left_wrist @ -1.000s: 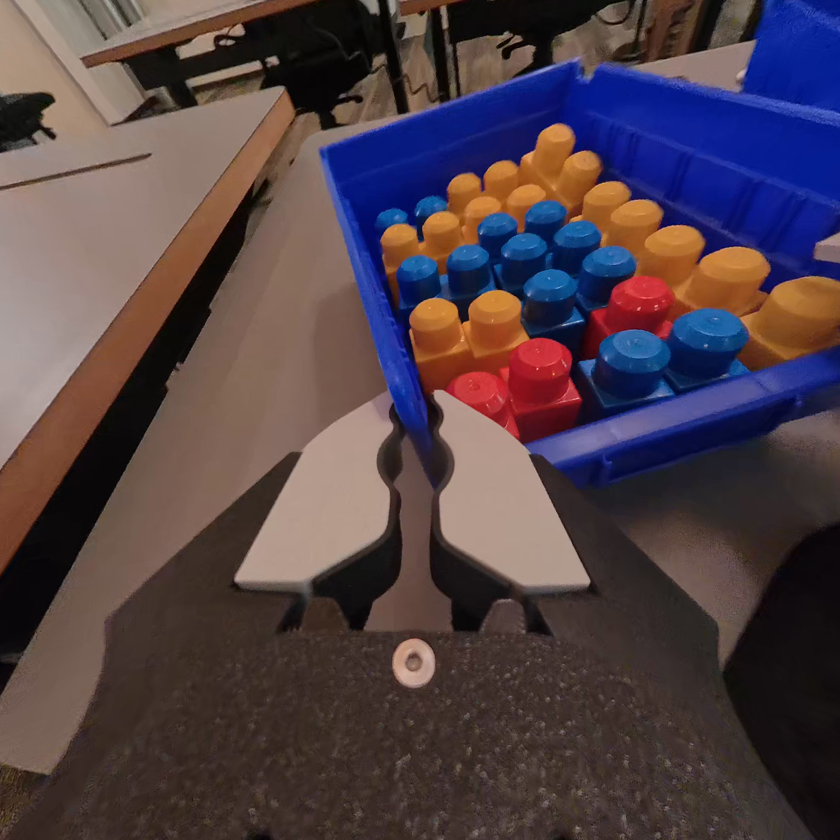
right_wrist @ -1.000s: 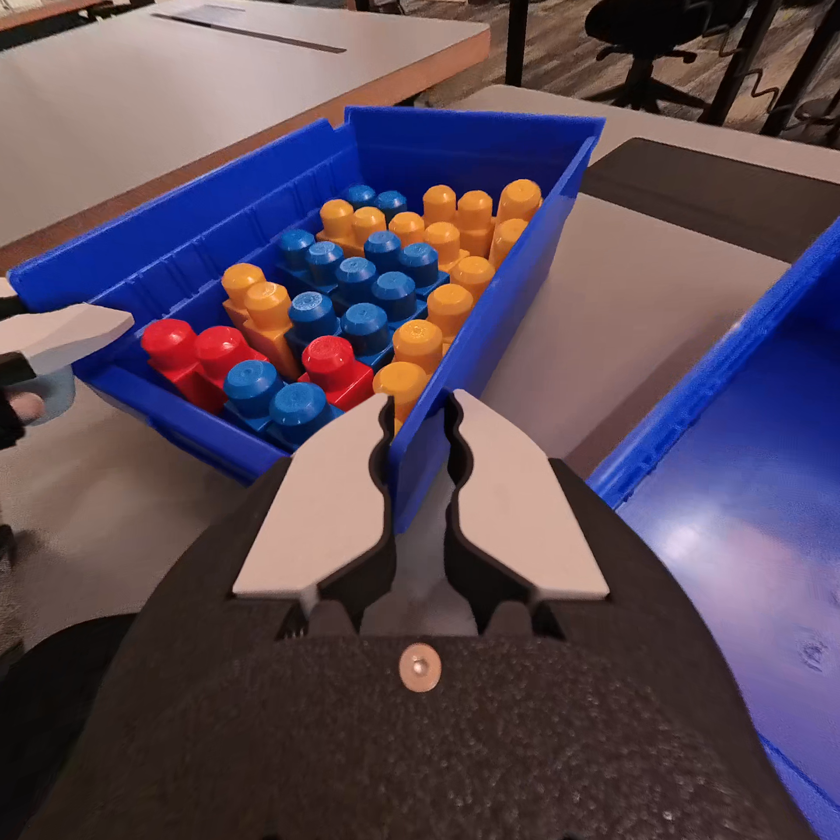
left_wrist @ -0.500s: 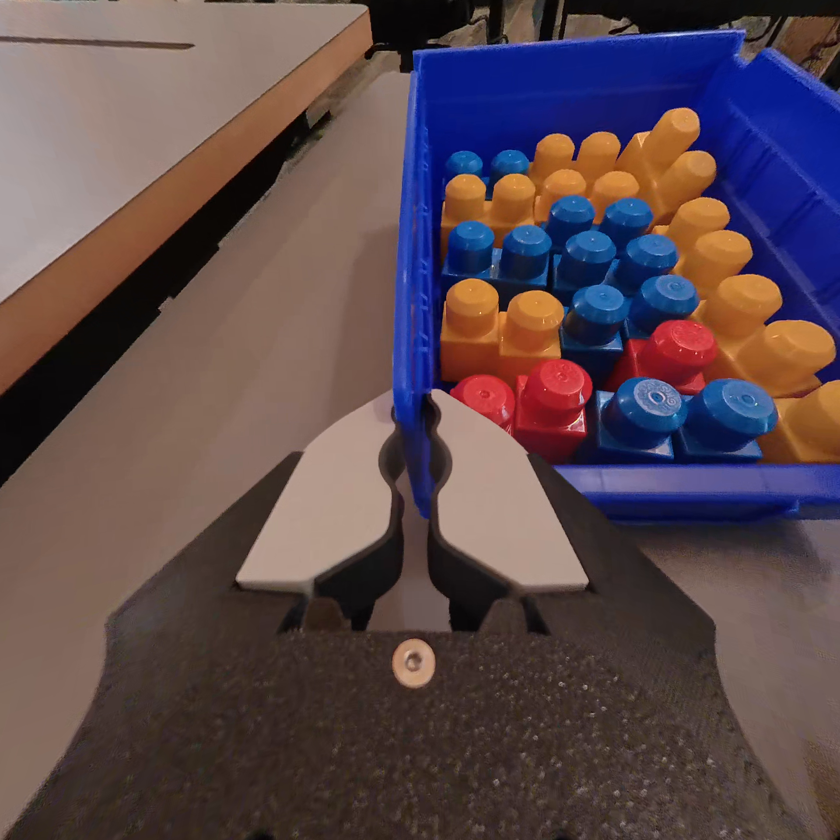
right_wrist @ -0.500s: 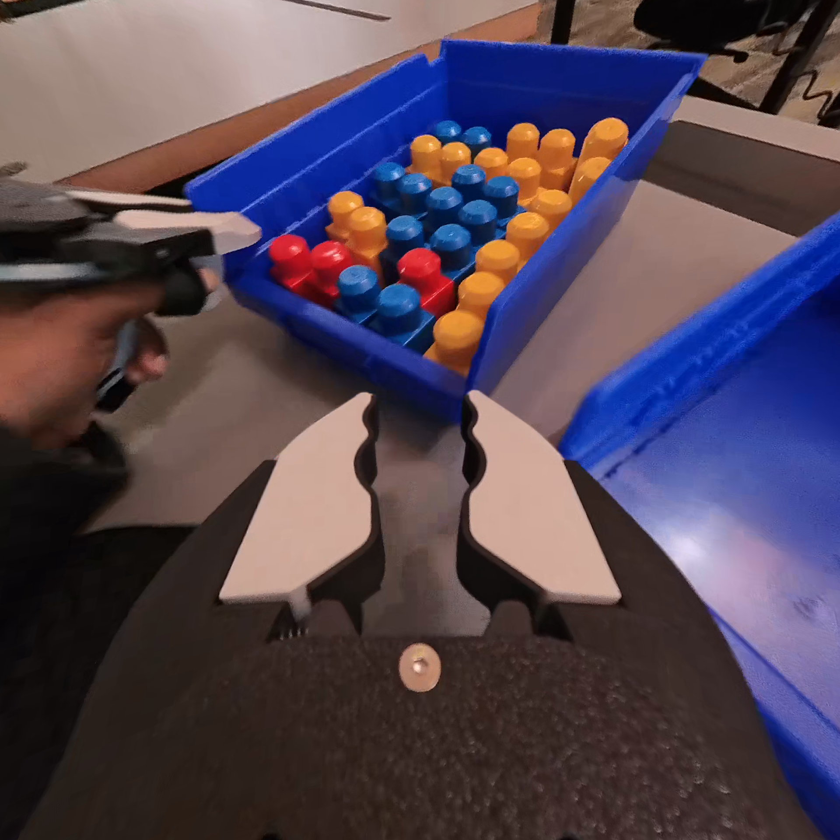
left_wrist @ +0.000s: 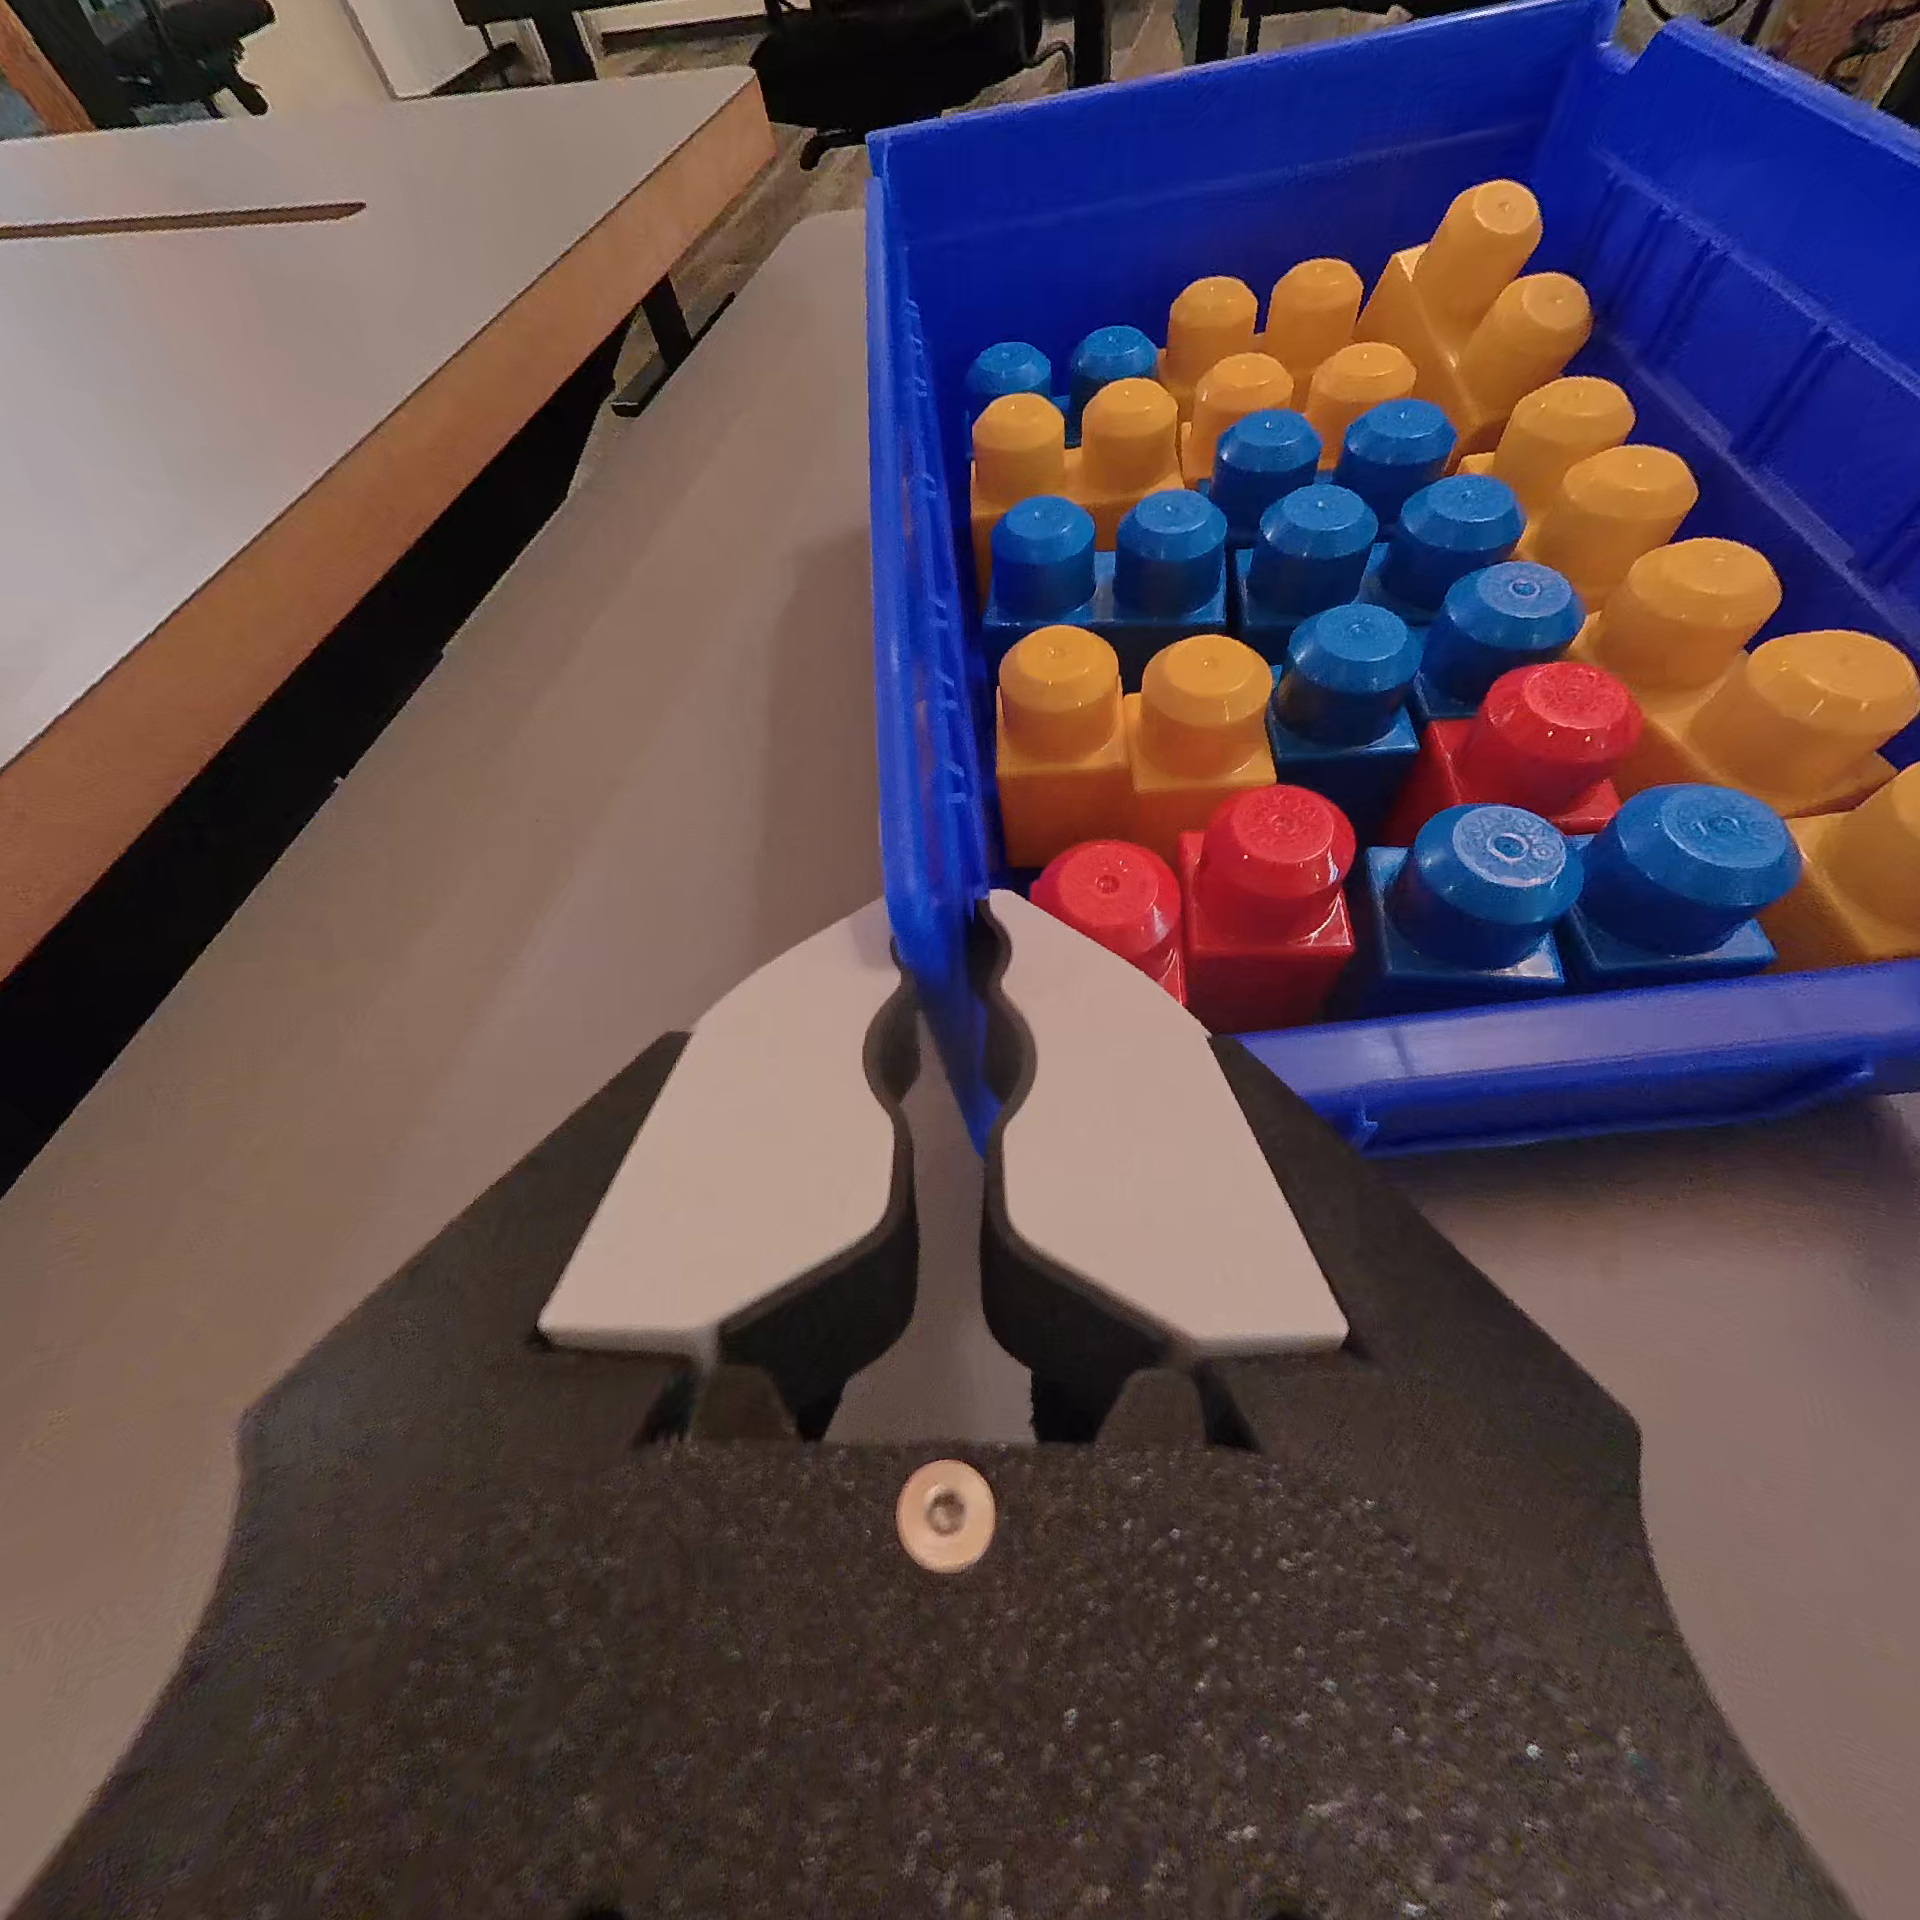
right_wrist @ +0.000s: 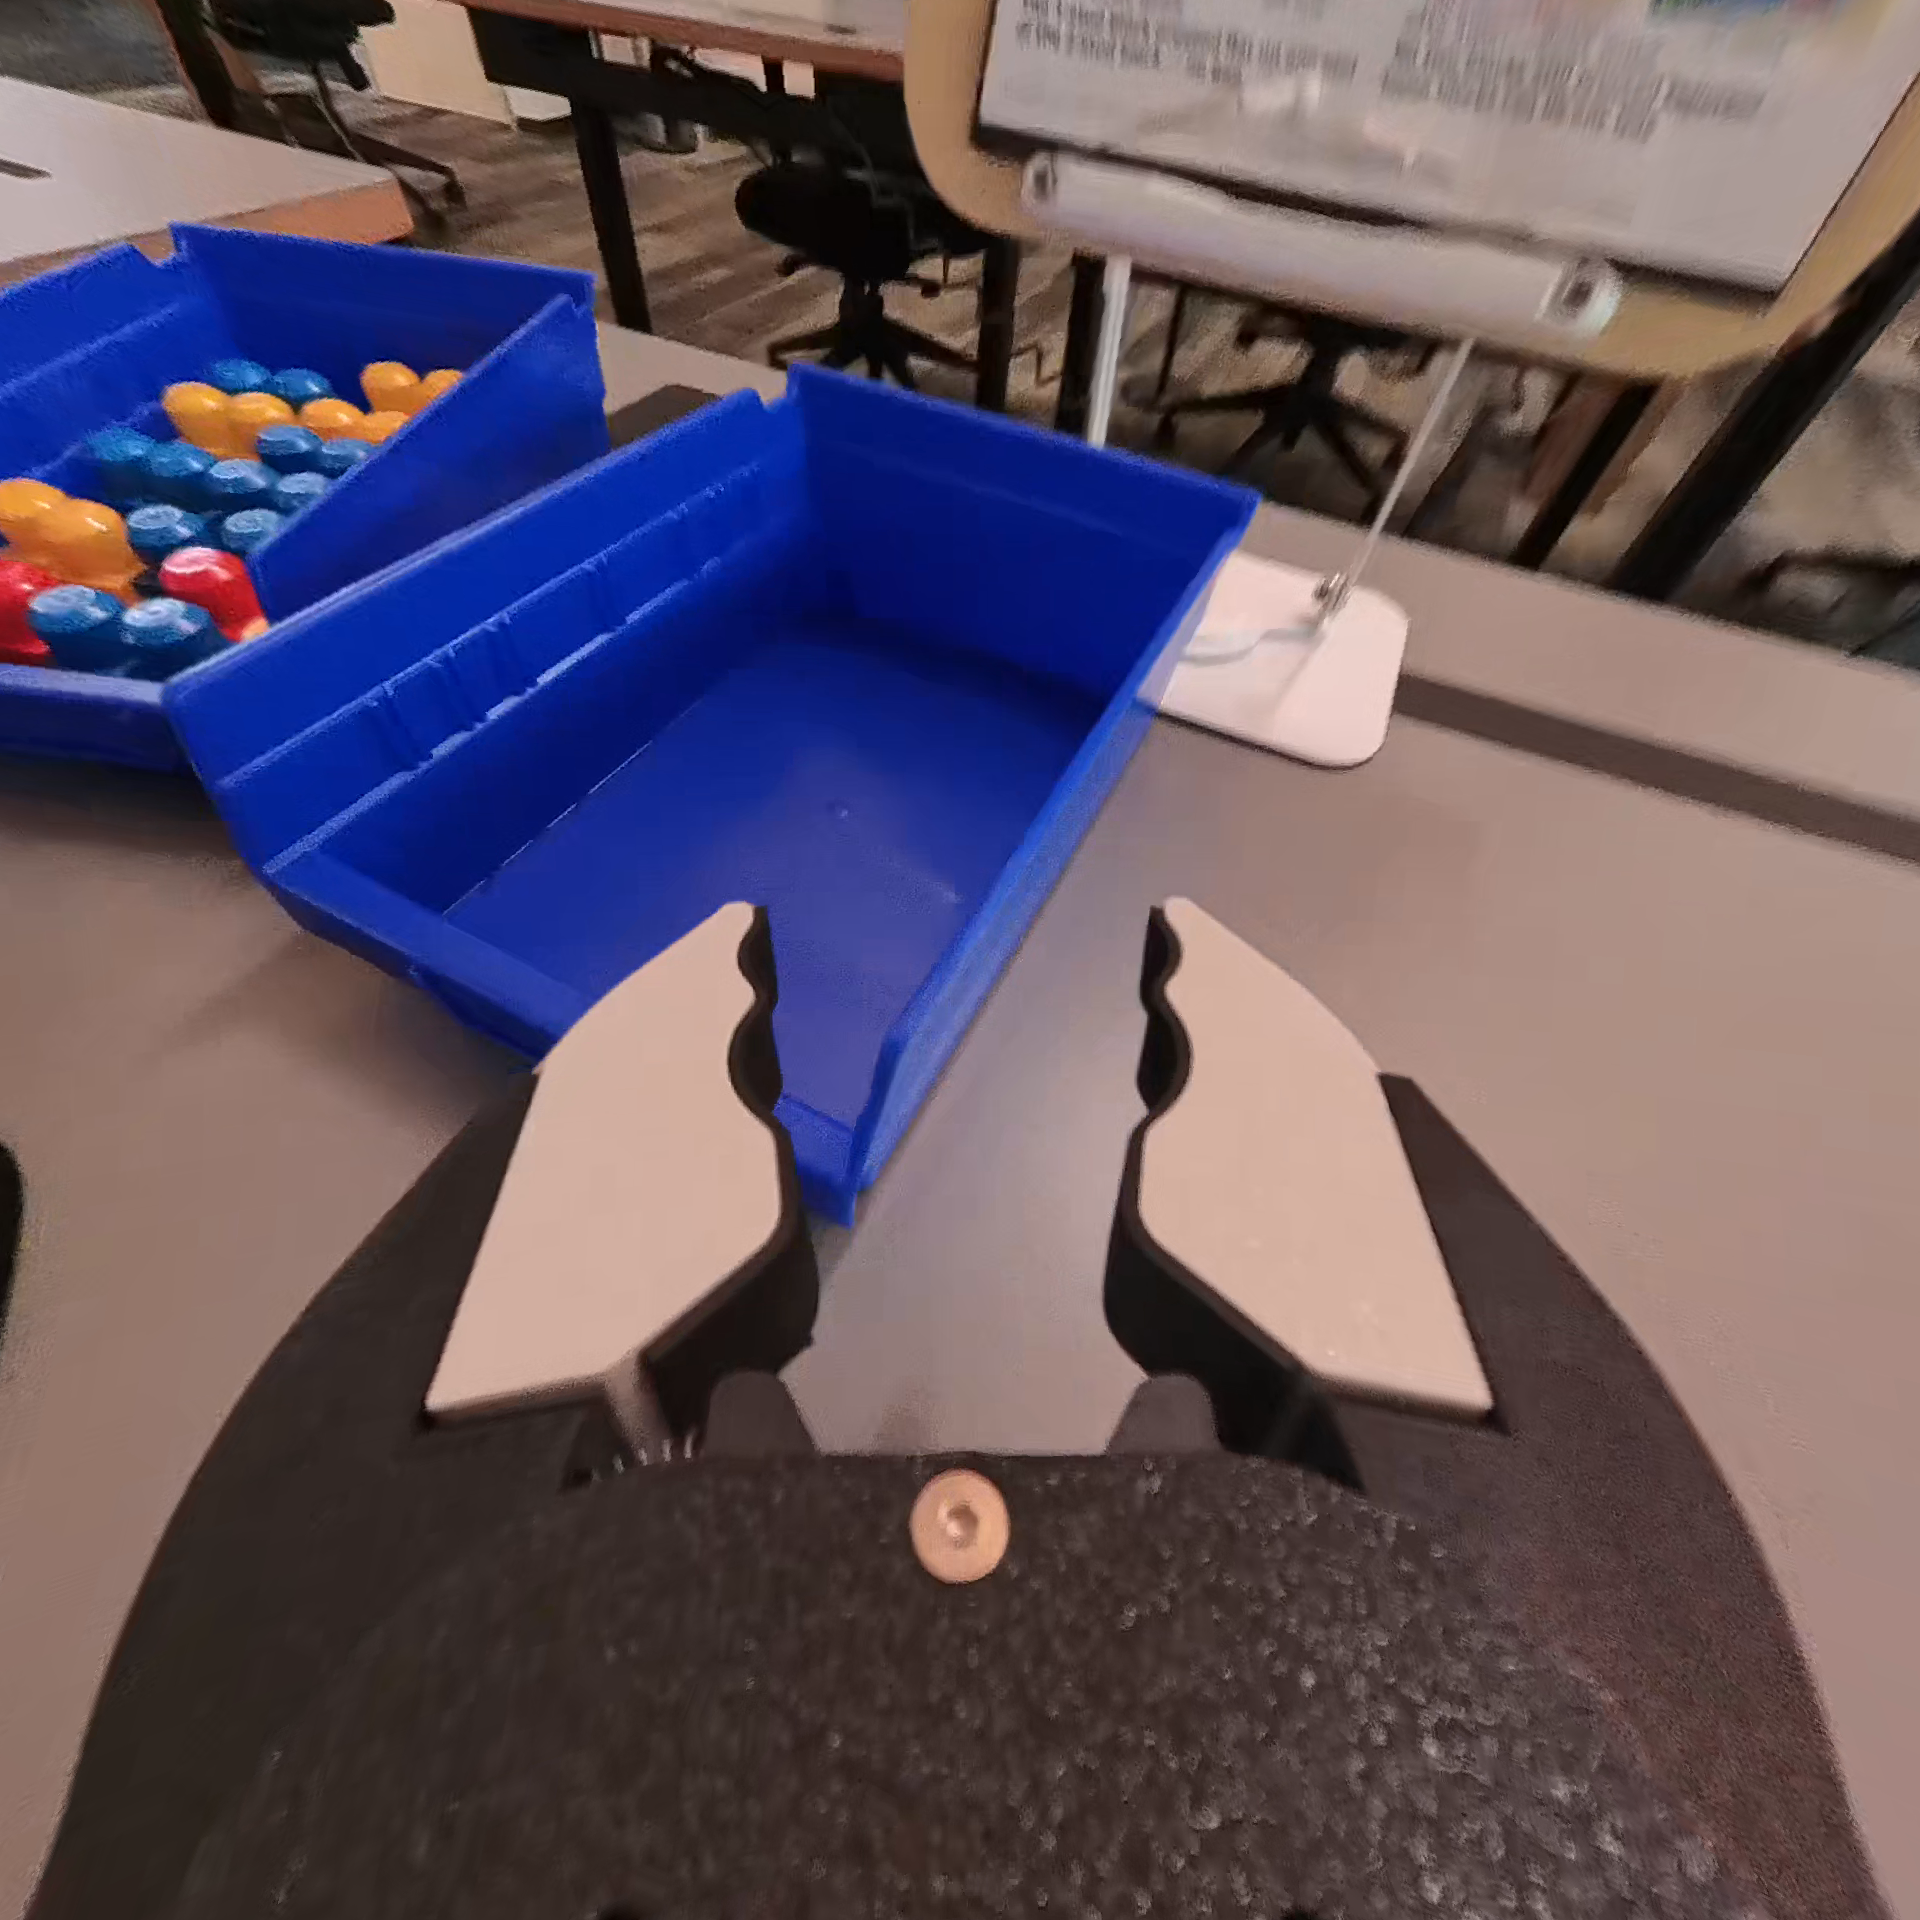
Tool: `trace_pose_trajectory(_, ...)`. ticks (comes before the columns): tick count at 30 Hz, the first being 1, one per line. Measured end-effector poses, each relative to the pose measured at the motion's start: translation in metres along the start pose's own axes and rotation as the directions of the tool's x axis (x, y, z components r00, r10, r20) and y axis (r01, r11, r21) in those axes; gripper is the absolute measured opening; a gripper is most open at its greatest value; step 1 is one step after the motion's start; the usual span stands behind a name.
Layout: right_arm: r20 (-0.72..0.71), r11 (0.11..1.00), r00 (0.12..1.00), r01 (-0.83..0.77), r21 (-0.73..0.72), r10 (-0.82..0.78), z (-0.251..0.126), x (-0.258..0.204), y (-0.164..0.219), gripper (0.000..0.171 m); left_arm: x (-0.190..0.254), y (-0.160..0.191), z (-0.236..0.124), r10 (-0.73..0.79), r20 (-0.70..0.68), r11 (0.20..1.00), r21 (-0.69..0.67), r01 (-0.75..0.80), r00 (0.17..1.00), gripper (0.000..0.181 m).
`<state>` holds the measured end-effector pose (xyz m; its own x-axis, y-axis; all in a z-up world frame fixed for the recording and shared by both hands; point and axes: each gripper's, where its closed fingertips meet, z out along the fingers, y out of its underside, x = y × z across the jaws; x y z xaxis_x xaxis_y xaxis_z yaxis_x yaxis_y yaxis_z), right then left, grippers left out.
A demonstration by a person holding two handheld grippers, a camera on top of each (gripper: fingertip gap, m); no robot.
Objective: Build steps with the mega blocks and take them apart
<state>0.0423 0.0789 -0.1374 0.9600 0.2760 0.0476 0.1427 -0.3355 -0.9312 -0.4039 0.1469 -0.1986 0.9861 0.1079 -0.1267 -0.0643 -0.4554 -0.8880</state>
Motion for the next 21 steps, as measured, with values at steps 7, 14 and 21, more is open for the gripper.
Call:
trace_pose_trajectory(7,0.014,0.995,1.0,-0.026,-0.098,0.027,0.031,-0.01,0.026,0.06,0.001,-0.001,0.002,0.023,0.02,1.0,0.014,-0.023,1.0,0.009)
trace_pose_trajectory(14,-0.099,0.99,0.995,0.008,-0.142,-0.022,0.028,0.015,0.031,0.012,0.006,0.003,0.002,0.035,-0.018,0.999,0.019,-0.034,0.999,0.018)
trace_pose_trajectory(21,-0.134,0.985,0.988,-0.099,-0.141,0.08,-0.019,0.059,0.044,0.004,0.009,-0.001,-0.007,0.032,-0.053,0.997,0.071,-0.029,0.998,0.023)
